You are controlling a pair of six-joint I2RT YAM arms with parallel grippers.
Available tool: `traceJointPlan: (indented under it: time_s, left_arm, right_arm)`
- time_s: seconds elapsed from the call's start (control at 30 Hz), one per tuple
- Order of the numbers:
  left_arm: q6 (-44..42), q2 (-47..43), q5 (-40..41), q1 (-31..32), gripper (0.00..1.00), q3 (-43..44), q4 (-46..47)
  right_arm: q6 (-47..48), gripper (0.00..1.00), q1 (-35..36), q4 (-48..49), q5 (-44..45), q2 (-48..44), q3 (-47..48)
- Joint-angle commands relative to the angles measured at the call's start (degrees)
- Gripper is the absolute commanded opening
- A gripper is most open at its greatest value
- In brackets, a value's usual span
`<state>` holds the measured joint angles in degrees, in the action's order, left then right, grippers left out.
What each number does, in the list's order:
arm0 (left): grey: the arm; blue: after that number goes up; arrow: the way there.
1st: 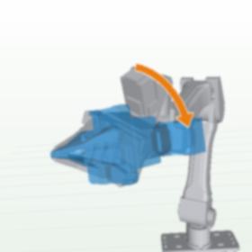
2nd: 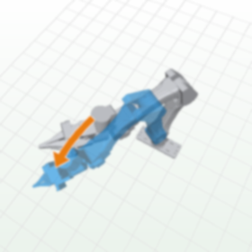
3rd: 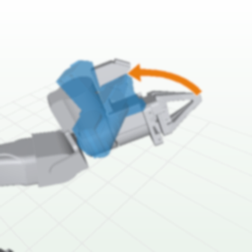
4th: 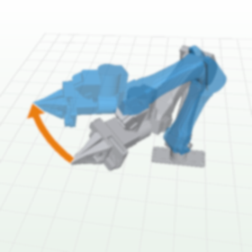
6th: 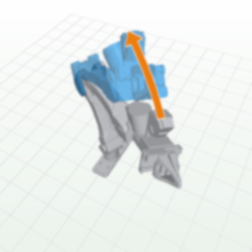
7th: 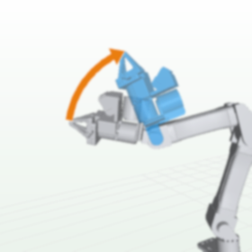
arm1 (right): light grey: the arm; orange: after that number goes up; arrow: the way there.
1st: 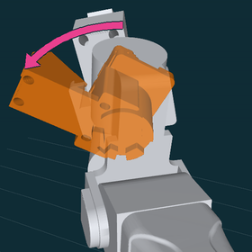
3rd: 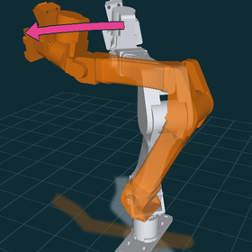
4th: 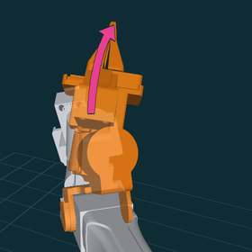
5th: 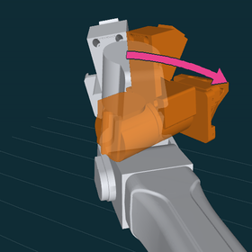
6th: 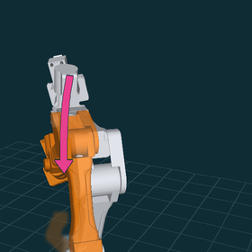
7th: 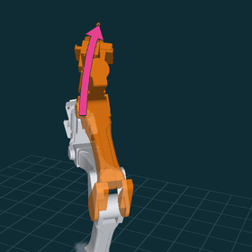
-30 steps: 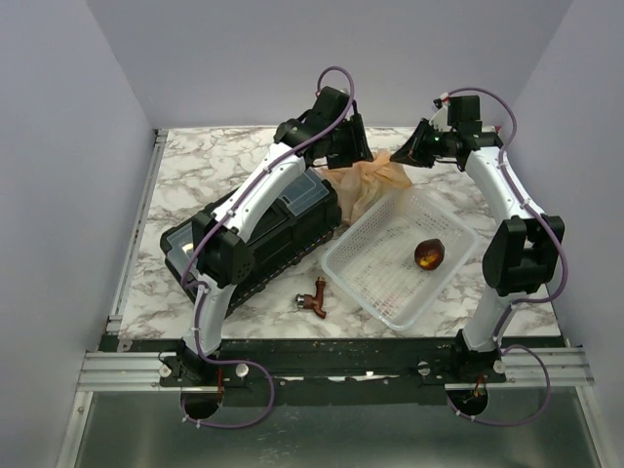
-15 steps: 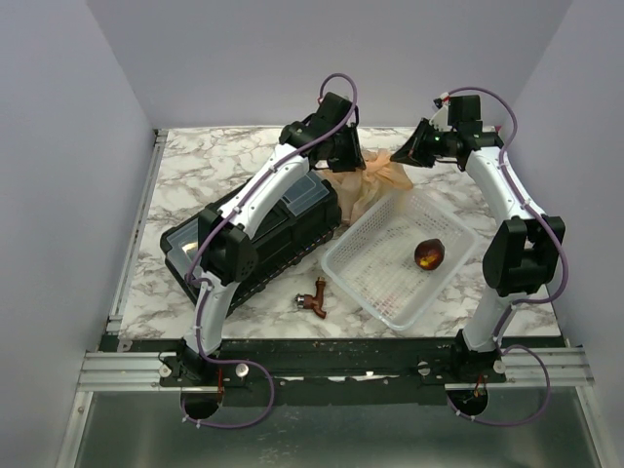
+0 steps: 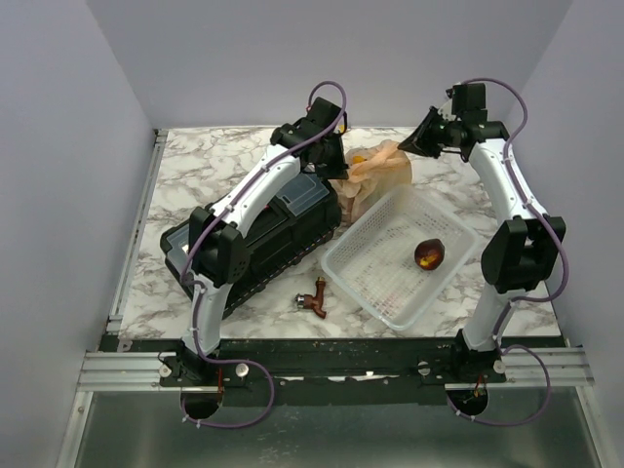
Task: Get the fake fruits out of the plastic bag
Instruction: Untie the plastic bag at the center of the board.
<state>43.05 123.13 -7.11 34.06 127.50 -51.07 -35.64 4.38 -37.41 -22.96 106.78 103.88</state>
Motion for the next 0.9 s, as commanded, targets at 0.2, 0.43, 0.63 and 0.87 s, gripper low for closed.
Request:
traceJointPlan:
  time_s: [0.2,0.43,0.63,0.87]
  left_arm:
    - [2.88,-6.19,-5.28,-0.14,0.00,-5.01,1.12]
    - [5.70,-7.29,-8.21,-0.14,0.00,-7.87,3.52]
    - [6.56,-7.38,-9.47,-0.14,0.00,-8.16,4.20]
    - [8.37,-6.10,-10.92,-0.15,0.00,-7.02,4.66]
  right_arm:
    - [5.14,0.05,-1.57,-8.22,3.61,5.93,9.74]
    - [7.42,0.45,-1.41,-9.56,5.29,-1.38,6.43]
    - [3.25,0.68,2.60,-9.12,2.56,-8.11,-0.12]
    - [-1.33,0.59,8.96,-3.23,4.73,-8.31,-4.84]
